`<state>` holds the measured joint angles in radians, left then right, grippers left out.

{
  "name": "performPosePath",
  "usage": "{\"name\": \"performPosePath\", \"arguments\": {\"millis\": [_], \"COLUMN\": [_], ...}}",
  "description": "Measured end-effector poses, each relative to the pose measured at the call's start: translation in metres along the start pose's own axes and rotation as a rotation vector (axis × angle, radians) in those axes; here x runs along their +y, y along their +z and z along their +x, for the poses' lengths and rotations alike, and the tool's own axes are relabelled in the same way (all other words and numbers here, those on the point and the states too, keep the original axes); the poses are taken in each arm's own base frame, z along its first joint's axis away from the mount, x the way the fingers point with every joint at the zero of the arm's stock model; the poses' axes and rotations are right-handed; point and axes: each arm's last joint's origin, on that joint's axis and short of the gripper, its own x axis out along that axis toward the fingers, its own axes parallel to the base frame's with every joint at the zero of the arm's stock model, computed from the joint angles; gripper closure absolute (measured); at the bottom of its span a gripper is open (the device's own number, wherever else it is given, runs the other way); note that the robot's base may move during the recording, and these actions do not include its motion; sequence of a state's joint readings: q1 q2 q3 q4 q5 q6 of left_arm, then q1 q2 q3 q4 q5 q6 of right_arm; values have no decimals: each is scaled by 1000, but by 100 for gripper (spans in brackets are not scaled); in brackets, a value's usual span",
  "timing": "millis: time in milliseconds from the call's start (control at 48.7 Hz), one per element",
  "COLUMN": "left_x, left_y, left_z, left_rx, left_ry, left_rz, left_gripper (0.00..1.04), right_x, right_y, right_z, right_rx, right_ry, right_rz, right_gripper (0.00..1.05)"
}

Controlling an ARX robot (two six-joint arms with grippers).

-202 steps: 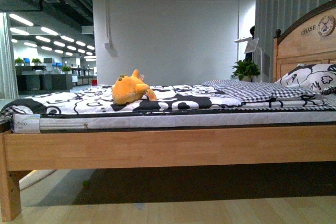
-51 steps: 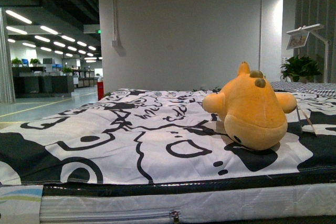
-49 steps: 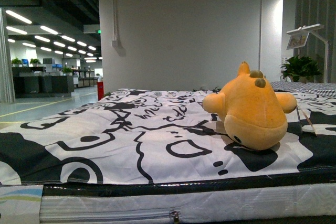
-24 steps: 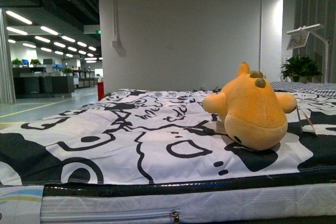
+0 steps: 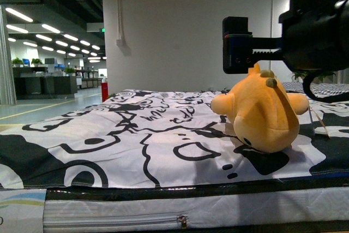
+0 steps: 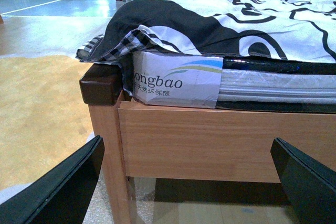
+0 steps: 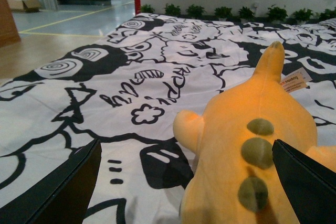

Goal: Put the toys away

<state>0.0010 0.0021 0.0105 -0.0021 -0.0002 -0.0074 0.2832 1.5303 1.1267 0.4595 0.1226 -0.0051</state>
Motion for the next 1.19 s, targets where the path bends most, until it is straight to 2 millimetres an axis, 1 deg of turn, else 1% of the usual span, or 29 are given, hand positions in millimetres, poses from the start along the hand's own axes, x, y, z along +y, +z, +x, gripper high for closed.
{"name": "performPosePath", "arguments": {"millis": [62, 164, 390, 493, 616, 841, 1006, 1190], "left_x": [0, 0, 0, 0, 0, 0, 0, 0], "left_y": [0, 0, 0, 0, 0, 0, 0, 0], "left_z": [0, 0, 0, 0, 0, 0, 0, 0], "left_rx": [0, 0, 0, 0, 0, 0, 0, 0], "left_ry": [0, 0, 0, 0, 0, 0, 0, 0], "left_rz": [0, 0, 0, 0, 0, 0, 0, 0], "left_gripper": [6, 6, 6, 6, 6, 6, 6, 6], "right_x": [0, -7, -21, -26, -31, -32, -27, -18], "right_y": [0, -3, -34, -42, -47, -59, -69, -73], "right_z": [13, 31, 50, 54, 56, 58, 59, 60], "right_rx": [3, 7, 88, 109, 123, 141, 166, 175], "right_ry": [-41, -111, -173, -190, -203, -203, -182, -160], "right_rz": [-21, -51, -111, -115, -117, -107, -84, -72], "right_gripper": [6, 6, 6, 6, 6, 6, 6, 6]}}
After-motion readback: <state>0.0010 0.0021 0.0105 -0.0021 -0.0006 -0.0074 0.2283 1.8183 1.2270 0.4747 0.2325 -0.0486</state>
